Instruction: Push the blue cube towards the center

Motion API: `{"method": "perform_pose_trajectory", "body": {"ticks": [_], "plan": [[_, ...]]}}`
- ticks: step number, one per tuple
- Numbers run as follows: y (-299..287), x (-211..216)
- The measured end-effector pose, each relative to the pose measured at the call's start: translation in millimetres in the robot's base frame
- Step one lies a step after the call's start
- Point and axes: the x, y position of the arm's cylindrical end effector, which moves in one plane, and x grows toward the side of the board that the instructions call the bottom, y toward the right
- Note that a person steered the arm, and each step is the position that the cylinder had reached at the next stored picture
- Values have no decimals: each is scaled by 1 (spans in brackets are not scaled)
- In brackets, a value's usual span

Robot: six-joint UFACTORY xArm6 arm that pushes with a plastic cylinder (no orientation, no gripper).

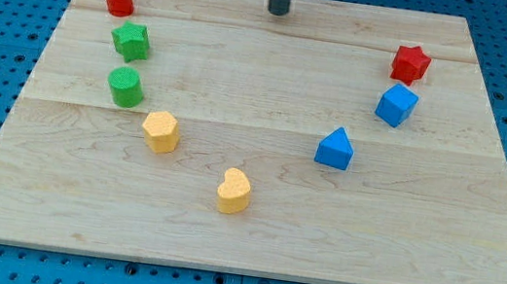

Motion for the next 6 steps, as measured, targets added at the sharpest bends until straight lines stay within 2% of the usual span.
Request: {"method": "perform_pose_trajectory", "body": {"ticks": [1,2,4,5,6], "plan": [[28,23],[79,4],[194,-6],[239,20],[254,83]]}}
